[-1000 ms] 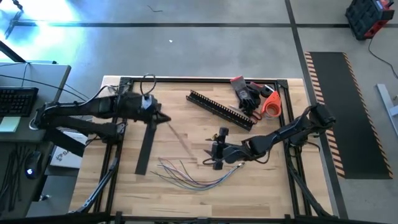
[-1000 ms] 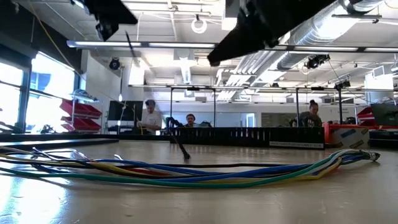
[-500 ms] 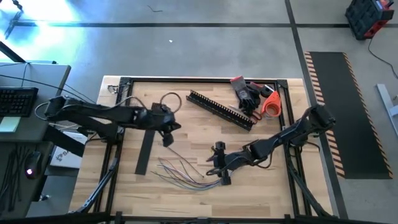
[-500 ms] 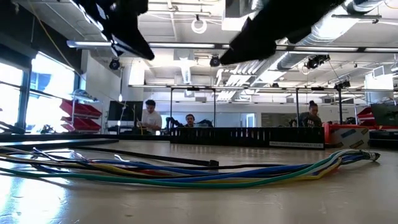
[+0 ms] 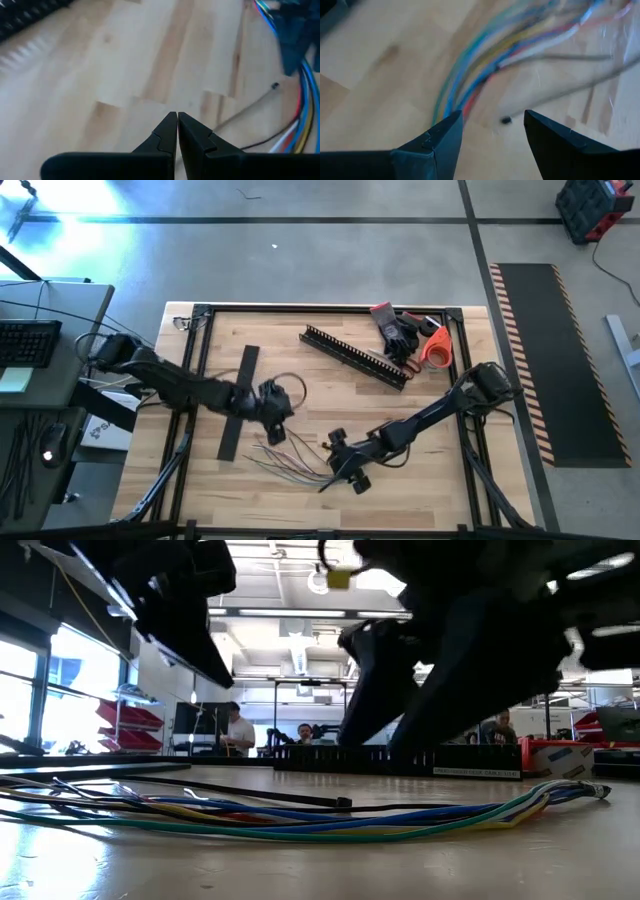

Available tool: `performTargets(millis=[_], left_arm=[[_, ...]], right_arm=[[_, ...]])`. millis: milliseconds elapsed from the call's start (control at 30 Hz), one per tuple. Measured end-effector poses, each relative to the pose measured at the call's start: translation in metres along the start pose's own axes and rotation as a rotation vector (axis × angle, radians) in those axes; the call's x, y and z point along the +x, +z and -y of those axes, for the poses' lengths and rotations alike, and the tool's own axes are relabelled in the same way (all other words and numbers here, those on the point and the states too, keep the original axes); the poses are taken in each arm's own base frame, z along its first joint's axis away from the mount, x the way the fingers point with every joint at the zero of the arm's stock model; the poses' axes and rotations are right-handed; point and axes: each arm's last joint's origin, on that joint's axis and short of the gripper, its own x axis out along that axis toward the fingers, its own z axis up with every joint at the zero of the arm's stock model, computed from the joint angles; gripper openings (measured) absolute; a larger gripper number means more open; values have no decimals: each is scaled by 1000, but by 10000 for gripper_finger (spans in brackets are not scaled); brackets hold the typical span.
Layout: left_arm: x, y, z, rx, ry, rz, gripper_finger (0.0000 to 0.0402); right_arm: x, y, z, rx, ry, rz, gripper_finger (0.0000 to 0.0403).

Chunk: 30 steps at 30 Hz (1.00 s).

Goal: Ziptie cables
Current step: Wrap the black zip tie on the cables

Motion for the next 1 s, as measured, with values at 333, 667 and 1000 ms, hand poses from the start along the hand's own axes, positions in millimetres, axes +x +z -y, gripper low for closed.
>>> performTargets(millis=[333,667,1000], left_arm=[[31,-32,50,-44,-32,45,0],[71,-53,59,-69,-57,10,0],[92,-50,52,-36,-68,43,0]], right_arm=[[1,0,8,211,3,-88,157],[0,6,22,234,-47,-62,115],[12,-10,31,337,-83,-142,70]])
